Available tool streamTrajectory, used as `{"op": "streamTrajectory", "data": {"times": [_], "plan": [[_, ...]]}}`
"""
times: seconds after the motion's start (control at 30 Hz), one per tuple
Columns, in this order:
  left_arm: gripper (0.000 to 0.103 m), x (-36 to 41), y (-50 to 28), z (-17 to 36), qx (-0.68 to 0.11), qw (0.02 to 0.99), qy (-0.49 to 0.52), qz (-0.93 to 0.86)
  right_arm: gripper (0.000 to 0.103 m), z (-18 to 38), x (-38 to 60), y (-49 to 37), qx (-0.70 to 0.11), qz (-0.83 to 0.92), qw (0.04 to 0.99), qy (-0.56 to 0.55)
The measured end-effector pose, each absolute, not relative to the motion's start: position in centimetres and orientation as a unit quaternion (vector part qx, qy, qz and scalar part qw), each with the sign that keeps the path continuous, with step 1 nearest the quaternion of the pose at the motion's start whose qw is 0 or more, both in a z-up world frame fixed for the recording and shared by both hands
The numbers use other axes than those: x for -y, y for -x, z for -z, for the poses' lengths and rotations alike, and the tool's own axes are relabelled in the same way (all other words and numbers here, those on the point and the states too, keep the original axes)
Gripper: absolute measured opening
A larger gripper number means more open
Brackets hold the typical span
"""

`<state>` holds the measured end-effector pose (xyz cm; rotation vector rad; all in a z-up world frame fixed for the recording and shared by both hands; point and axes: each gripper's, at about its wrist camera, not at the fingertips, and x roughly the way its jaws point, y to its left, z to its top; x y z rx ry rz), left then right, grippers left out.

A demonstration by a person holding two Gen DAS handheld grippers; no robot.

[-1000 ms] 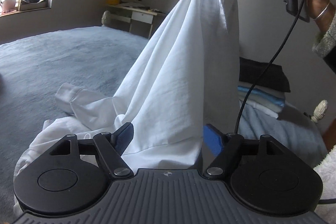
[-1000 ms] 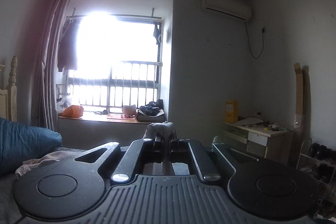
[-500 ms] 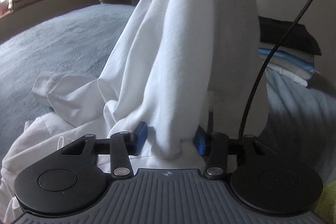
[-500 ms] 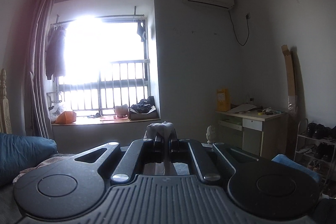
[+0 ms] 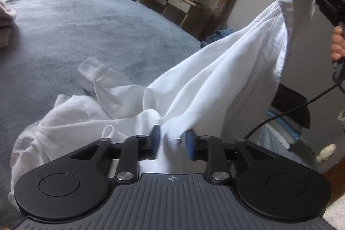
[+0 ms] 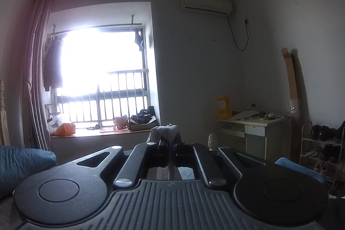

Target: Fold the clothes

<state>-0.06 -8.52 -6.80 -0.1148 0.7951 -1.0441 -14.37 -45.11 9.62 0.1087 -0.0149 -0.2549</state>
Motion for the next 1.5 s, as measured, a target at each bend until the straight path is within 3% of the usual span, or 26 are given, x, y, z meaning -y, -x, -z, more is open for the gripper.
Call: {"op": "streamTrajectory", "data": {"times": [0.07, 0.2, 0.3, 0.5, 0.83, 0.93, 1.03, 1.17, 1.27, 1.3, 1.33, 1.4, 1.5], "plan": [[0.065, 7.9, 0.7, 6.7, -0.359, 0.790, 0.066, 0.493, 0.003, -9.6, 45.1, 14.0, 0.003, 0.130, 0.990, -0.048], [0.065, 9.1, 1.8, 6.6, -0.351, 0.798, 0.047, 0.487, 0.003, -10.1, 45.1, 13.9, -0.008, 0.120, 0.990, -0.073], [0.071, 11.5, 3.4, 6.5, -0.332, 0.799, -0.009, 0.501, 0.003, -10.7, 44.5, 14.3, -0.004, 0.113, 0.991, -0.073], [0.074, 16.3, 5.8, 7.1, -0.290, 0.803, -0.107, 0.509, 0.003, -11.2, 43.4, 14.7, -0.003, 0.095, 0.994, -0.059], [0.077, 17.5, 4.1, 5.9, -0.296, 0.801, -0.050, 0.517, 0.003, -11.2, 42.2, 15.0, -0.012, 0.062, 0.996, -0.055], [0.089, 19.8, 4.1, 6.4, -0.309, 0.793, -0.082, 0.518, 0.003, -11.2, 42.0, 15.0, -0.010, 0.049, 0.996, -0.071], [0.089, 21.6, 4.3, 8.1, -0.312, 0.800, -0.129, 0.495, 0.003, -11.5, 41.8, 15.4, -0.001, 0.041, 0.996, -0.074], [0.068, 21.7, 3.5, 9.9, -0.322, 0.812, -0.157, 0.460, 0.003, -12.0, 42.0, 16.3, 0.012, 0.038, 0.996, -0.075], [0.037, 20.6, 2.5, 10.5, -0.333, 0.816, -0.153, 0.447, 0.003, -12.2, 42.6, 17.3, 0.025, 0.044, 0.995, -0.081], [0.019, 19.9, 2.3, 10.3, -0.332, 0.820, -0.148, 0.441, 0.003, -12.2, 42.8, 17.6, 0.029, 0.049, 0.995, -0.081], [0.012, 19.2, 2.1, 10.0, -0.330, 0.826, -0.142, 0.435, 0.003, -12.2, 43.1, 17.9, 0.032, 0.055, 0.995, -0.082], [0.005, 17.4, 1.7, 9.0, -0.322, 0.838, -0.127, 0.422, 0.003, -12.2, 43.8, 18.2, 0.034, 0.066, 0.994, -0.085], [0.003, 13.6, 1.6, 5.9, -0.286, 0.864, -0.099, 0.403, 0.003, -12.2, 44.6, 18.8, 0.042, 0.083, 0.992, -0.084]]}}
